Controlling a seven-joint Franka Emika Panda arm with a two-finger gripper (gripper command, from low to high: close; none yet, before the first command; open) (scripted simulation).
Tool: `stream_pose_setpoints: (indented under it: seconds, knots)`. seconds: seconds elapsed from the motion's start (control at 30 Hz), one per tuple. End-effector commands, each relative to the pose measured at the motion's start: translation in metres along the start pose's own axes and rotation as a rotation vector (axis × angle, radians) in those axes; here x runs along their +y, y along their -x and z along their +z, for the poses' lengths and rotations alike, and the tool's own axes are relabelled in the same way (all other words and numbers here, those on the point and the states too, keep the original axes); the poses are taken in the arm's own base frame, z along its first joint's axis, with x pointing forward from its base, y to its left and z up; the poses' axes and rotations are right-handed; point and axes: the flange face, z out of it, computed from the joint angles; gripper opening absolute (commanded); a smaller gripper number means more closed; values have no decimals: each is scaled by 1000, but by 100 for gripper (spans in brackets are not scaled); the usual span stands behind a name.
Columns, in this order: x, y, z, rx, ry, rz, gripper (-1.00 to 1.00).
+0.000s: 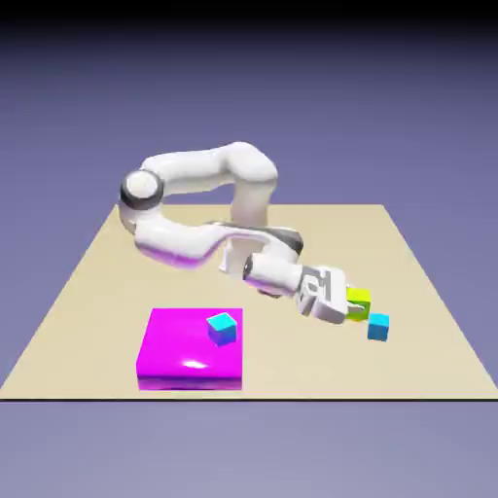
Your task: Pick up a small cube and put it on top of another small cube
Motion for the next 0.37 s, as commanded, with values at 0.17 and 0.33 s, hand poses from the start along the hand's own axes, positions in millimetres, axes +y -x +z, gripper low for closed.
stream_pose_setpoints:
  seconds: [0.17, 0.33]
  knots:
    - [10, 10, 41, 1, 0, 0, -100]
    - [11, 10, 41, 1, 0, 0, 100]
